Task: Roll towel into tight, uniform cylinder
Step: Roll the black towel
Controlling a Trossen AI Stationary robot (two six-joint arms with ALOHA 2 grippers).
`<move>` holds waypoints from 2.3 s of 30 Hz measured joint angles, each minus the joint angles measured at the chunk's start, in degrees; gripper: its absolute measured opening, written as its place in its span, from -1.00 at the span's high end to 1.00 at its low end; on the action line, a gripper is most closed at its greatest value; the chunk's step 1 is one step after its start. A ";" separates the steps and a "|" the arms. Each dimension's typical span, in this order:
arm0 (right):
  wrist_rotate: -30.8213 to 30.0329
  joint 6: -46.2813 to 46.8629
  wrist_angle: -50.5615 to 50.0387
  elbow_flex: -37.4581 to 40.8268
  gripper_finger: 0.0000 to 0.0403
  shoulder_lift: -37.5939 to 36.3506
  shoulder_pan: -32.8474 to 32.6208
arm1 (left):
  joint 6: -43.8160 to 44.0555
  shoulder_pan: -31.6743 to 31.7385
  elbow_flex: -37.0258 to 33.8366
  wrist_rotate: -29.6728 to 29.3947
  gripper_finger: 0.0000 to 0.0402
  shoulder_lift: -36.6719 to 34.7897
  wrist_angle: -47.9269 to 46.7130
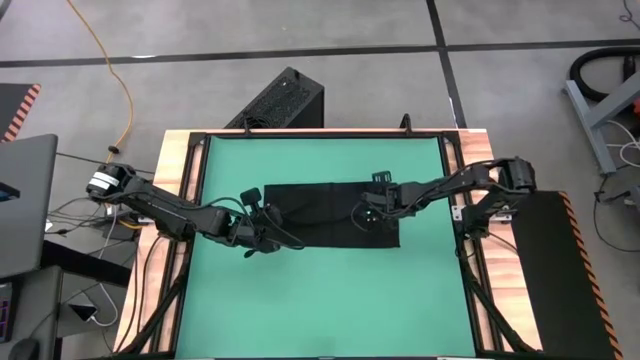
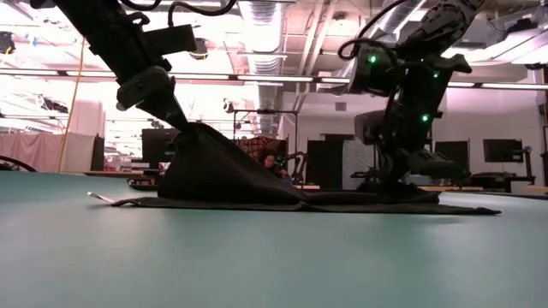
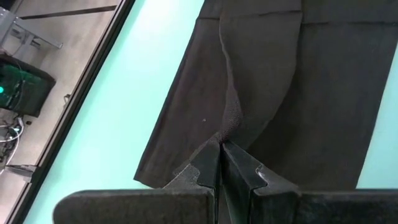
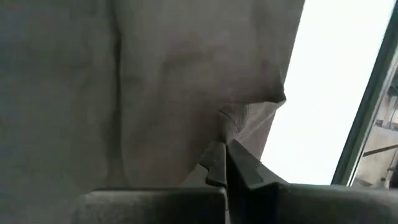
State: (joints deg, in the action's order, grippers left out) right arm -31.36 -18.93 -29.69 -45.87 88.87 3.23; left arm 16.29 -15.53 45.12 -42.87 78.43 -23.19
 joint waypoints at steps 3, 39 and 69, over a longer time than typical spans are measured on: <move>0.03 1.97 -0.06 0.00 0.98 -3.00 -1.56 | 0.00 0.00 0.00 0.00 1.00 -0.02 0.21; -12.18 33.35 -6.75 5.55 1.00 -13.63 -29.73 | -3.20 -6.58 0.02 -10.51 1.00 -1.07 -3.73; -16.84 35.79 -11.35 2.19 1.00 -13.63 -34.59 | 5.08 -6.67 -3.30 -6.78 1.00 -3.87 -4.52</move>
State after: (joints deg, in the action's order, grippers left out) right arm -48.20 16.86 -41.04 -43.68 75.24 -31.35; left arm 21.38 -22.19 41.82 -49.65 74.56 -27.71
